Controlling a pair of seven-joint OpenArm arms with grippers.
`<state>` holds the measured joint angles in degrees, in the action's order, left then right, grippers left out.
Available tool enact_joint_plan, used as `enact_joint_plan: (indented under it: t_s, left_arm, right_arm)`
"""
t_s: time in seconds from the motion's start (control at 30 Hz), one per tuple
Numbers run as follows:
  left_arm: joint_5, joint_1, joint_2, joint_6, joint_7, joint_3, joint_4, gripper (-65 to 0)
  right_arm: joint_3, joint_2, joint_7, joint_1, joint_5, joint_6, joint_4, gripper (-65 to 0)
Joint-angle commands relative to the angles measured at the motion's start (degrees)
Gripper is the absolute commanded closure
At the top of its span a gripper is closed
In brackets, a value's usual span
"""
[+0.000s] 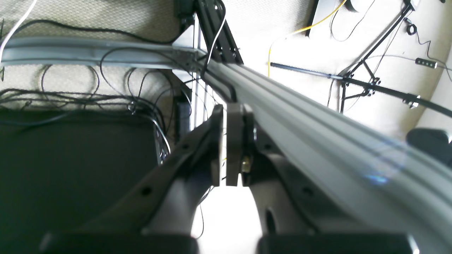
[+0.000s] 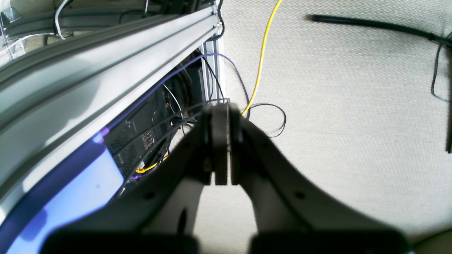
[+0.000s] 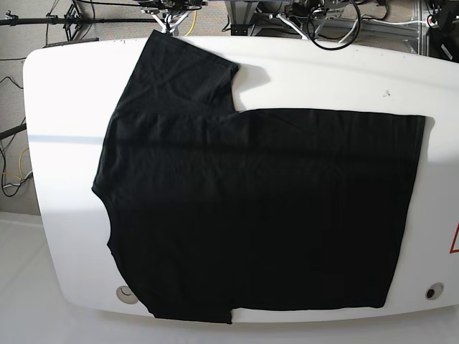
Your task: Fold the T-shirt properly
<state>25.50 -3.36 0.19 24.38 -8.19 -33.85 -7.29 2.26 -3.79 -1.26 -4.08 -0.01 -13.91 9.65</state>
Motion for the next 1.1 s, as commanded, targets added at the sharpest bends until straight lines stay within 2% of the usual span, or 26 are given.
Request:
enact_joint_plan:
  t_s: [0.0,0.53,0.8,1.07]
  left_arm:
    - [-5.0,-7.0,-1.7,0.5,0.2,6.2,-1.0,-1.2]
    - [-2.1,-9.9,-1.9,0.9,0.3,5.1,-3.7,-0.7]
    - [-2.7,-13.1,-2.1,0.4,-0.7,3.3,-6.8,0.0]
    - [-4.5,-15.3,-2.0,1.0,1.0,3.0,-10.7,-0.6]
  right_arm:
    - [-0.6,-1.5,-0.5,-4.5,-0.1,-0.6,1.6,0.0]
    - [-0.8,-2.3,0.3,-8.4,-0.1,-0.7,4.9,0.0]
    - [-1.0,-2.7,0.2,-10.5,0.4,-0.7,6.8,0.0]
    - [-1.3,-2.6,0.2,-11.3,0.6,-0.8,8.8,0.0]
